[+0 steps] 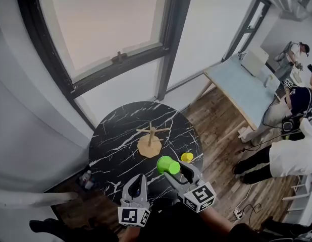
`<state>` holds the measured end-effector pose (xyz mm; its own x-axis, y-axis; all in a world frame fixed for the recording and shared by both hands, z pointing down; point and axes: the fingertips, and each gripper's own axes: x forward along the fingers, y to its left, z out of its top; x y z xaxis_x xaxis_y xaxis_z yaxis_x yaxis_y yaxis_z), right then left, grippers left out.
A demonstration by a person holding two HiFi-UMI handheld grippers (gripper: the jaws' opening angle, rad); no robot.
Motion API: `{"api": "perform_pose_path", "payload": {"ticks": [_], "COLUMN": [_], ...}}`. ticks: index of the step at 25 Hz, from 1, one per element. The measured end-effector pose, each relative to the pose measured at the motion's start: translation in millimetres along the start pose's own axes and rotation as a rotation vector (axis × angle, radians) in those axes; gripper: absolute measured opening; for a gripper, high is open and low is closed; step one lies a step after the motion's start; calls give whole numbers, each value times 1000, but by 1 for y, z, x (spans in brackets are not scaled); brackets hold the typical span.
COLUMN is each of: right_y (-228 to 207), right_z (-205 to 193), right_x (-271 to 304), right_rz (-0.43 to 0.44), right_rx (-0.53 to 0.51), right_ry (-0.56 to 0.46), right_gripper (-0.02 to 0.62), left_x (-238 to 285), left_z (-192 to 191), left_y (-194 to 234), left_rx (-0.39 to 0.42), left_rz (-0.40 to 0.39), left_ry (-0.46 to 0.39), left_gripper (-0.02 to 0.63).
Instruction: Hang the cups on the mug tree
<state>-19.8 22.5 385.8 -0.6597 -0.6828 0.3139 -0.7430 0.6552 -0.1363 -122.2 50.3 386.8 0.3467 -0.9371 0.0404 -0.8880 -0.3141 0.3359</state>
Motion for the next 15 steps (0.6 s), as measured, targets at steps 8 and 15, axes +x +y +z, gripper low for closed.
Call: {"api": "perform_pose_path", "payload": {"ticks": [8, 15], "right_y": [-30, -55], "right_z": [11, 16], "right_x": [14, 27], "right_rz": [7, 8], "right_rx": [8, 23], "right_ry": [-3, -11], "right_gripper": [238, 238], "left_x": [30, 55], "left_z": [-1, -8], "left_y": [-2, -2], "left_rx": [-3, -6], "left_rz": [3, 4], "left_ry": [12, 33], "left_gripper": [0, 0]}}
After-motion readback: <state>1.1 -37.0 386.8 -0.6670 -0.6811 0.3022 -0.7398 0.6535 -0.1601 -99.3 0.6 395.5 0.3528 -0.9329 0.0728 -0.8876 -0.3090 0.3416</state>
